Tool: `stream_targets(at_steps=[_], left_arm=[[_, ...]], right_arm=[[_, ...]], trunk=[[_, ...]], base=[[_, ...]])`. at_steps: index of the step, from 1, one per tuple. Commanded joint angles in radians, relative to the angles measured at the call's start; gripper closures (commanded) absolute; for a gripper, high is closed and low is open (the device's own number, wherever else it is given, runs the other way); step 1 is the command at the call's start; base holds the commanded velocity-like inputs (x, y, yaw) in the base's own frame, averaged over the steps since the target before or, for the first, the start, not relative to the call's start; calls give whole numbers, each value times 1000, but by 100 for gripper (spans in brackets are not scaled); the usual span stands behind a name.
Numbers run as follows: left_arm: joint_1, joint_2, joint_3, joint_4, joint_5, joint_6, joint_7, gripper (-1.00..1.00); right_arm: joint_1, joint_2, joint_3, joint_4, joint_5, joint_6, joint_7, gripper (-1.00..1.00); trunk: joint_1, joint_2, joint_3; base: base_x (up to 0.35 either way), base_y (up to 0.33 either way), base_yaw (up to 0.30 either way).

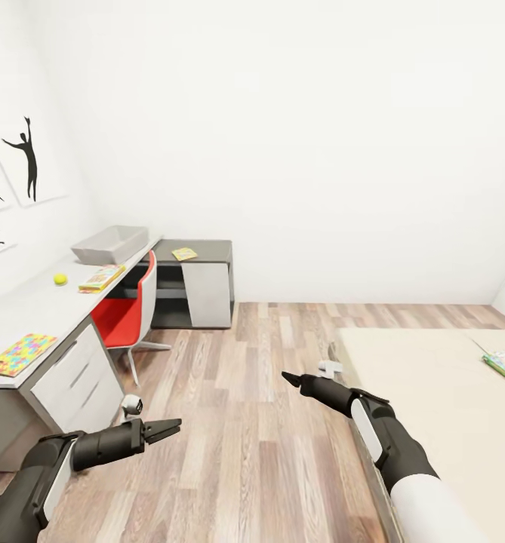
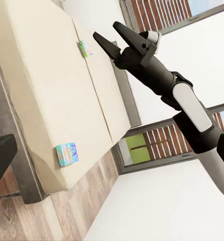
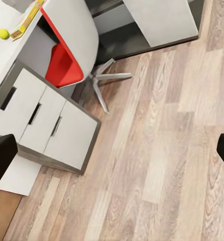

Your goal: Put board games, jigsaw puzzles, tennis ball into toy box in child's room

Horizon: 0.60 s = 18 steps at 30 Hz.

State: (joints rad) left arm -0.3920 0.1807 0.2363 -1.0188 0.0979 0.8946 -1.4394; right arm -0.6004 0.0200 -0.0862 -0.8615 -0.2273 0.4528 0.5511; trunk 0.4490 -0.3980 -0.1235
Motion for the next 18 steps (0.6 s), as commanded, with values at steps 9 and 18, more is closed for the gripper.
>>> stream_targets(at_steps=[9, 18], left_arm=[[-1, 0, 0, 0, 2, 10, -3, -100], [-1, 0, -1, 0, 2, 10, -3, -100]], right_arm=[[-1, 1, -4, -1, -6, 9, 3, -100], [-1, 2, -4, -1, -6, 9, 3, -100]], trunk=[[1, -2, 2], [1, -2, 7]], base=[[226, 199, -176], [141, 63, -251]])
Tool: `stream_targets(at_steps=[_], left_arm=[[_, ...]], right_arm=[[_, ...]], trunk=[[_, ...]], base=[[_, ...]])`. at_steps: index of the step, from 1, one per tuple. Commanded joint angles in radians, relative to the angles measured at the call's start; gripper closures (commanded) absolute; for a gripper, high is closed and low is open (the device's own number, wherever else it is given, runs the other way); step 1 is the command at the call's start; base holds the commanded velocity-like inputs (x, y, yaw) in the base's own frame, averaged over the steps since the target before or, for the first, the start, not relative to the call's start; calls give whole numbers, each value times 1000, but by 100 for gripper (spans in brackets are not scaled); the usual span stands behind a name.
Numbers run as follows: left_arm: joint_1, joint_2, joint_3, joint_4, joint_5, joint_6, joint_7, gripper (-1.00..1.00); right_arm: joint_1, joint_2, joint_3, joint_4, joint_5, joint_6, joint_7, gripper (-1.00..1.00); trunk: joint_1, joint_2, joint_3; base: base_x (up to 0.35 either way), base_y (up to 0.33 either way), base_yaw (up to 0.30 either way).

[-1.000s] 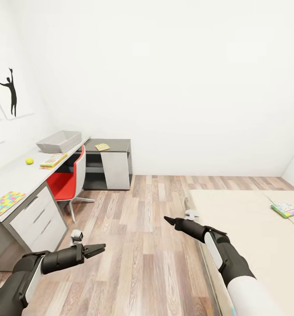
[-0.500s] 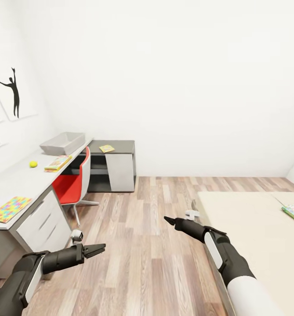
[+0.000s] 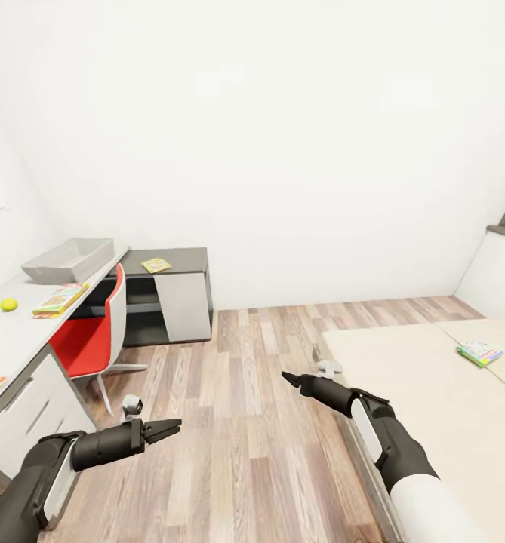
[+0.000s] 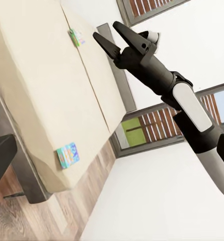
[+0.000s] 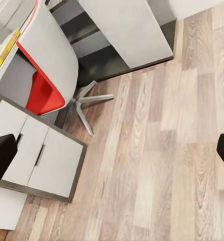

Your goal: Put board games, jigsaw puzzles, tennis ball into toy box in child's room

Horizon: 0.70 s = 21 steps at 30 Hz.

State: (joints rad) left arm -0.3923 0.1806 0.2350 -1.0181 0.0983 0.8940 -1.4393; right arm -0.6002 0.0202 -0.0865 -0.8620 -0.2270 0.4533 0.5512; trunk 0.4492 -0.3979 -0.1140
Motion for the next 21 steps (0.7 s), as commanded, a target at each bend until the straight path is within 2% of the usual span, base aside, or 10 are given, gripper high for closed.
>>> stream_targets(at_steps=[1, 7, 14, 21], left_arm=[[0, 0, 0, 0, 1, 11, -3, -100], [0, 0, 0, 0, 1, 11, -3, -100], [0, 1, 1, 0, 1, 11, -4, -100], [0, 2, 1, 0, 1, 11, -4, -100]], right_arm=[[-1, 1, -4, 0, -6, 8, 3, -100], [-1, 1, -4, 0, -6, 8, 3, -100], [-1, 1, -4, 1, -8, 9, 3, -100], [-1, 0, -7, 1, -9, 10, 3, -100]], trunk=[[1, -2, -1], [1, -2, 3], [1, -2, 8], [1, -2, 13]], base=[[38, 9, -255], [15, 33, -256], [2, 161, -256], [0, 49, -256]])
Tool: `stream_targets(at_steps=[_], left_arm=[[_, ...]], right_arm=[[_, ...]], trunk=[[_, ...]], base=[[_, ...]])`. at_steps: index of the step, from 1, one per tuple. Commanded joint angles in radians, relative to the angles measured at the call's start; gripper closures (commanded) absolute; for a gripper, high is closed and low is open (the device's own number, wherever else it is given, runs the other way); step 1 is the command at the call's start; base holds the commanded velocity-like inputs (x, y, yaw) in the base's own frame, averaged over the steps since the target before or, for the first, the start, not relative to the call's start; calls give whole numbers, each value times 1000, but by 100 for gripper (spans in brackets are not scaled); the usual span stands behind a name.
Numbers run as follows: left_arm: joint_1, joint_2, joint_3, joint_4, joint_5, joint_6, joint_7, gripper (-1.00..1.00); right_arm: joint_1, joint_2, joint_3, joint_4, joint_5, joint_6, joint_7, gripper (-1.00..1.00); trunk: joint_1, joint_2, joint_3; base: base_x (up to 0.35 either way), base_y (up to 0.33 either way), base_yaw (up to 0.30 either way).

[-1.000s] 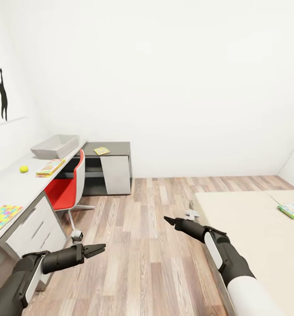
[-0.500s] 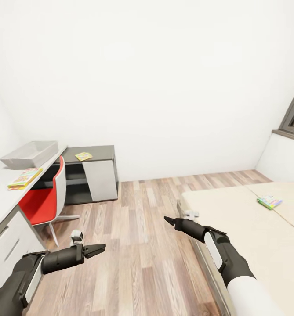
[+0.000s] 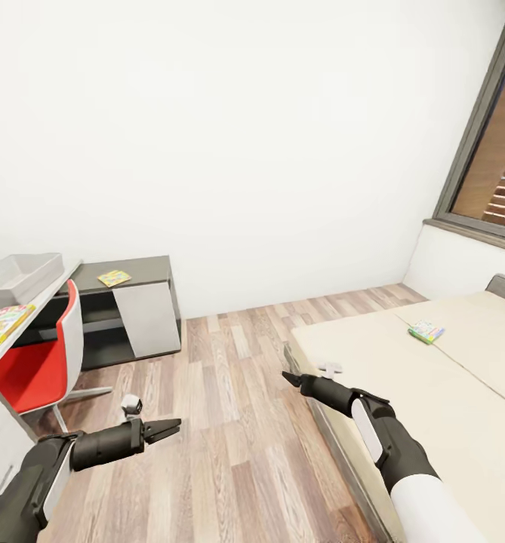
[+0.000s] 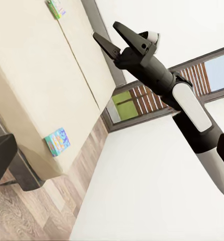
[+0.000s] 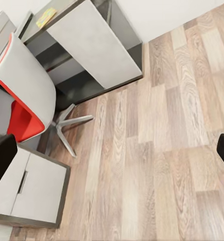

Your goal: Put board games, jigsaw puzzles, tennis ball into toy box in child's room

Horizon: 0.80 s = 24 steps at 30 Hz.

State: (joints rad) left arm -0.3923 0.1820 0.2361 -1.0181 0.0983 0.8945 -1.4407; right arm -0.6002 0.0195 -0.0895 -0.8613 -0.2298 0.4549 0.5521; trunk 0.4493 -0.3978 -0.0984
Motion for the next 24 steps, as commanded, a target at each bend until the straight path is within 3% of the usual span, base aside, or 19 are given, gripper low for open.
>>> stream_targets(at_steps=[1, 24], left_arm=[[0, 0, 0, 0, 1, 11, -3, -100], [0, 2, 6, 0, 1, 10, -2, -100]], right_arm=[[-1, 1, -5, 0, -6, 9, 3, -100], [-1, 0, -11, -1, -9, 13, 8, -100]], trunk=[[1, -2, -1], [1, -2, 16]], base=[[0, 13, -256], [0, 37, -256]])
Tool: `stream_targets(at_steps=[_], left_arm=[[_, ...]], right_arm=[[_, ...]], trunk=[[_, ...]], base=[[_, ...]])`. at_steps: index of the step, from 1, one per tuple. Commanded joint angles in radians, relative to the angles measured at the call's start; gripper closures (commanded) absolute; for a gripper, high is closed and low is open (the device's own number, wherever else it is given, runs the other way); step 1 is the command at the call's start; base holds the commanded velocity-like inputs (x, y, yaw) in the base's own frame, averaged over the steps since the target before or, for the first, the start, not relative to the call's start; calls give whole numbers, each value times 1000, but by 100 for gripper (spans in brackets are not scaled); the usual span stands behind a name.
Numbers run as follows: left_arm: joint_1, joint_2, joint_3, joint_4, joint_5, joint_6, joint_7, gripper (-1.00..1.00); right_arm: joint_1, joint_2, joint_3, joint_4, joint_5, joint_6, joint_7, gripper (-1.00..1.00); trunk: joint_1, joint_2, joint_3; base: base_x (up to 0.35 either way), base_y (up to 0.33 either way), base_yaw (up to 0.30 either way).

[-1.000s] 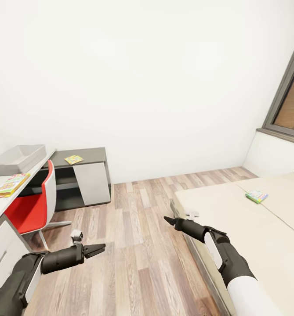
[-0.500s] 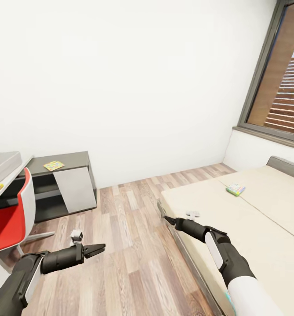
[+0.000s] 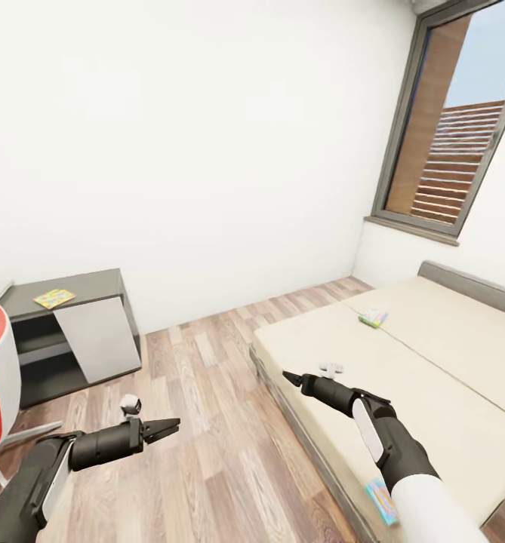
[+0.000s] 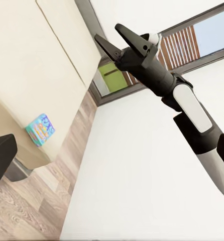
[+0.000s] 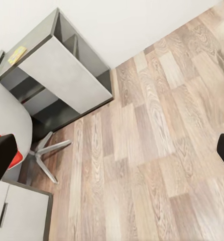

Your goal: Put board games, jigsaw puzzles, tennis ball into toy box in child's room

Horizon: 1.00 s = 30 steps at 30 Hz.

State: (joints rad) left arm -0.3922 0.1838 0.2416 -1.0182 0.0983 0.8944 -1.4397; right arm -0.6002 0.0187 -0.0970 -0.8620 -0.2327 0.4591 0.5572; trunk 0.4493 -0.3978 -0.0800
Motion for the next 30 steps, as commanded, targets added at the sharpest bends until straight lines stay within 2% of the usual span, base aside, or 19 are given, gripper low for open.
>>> stream_targets(at_steps=[1, 11, 30], left_arm=[[0, 1, 0, 0, 1, 11, -3, -100], [0, 1, 1, 0, 1, 11, -3, -100], [0, 0, 0, 0, 1, 11, -3, -100]], right_arm=[[-1, 1, -4, 0, -6, 8, 3, -100], [-1, 1, -3, 1, -6, 10, 2, -100], [-1, 2, -3, 1, -7, 10, 1, -100]], trunk=[[1, -2, -1], [1, -2, 6], [1, -2, 21]], base=[[0, 29, -256], [0, 17, -256], [0, 97, -256]])
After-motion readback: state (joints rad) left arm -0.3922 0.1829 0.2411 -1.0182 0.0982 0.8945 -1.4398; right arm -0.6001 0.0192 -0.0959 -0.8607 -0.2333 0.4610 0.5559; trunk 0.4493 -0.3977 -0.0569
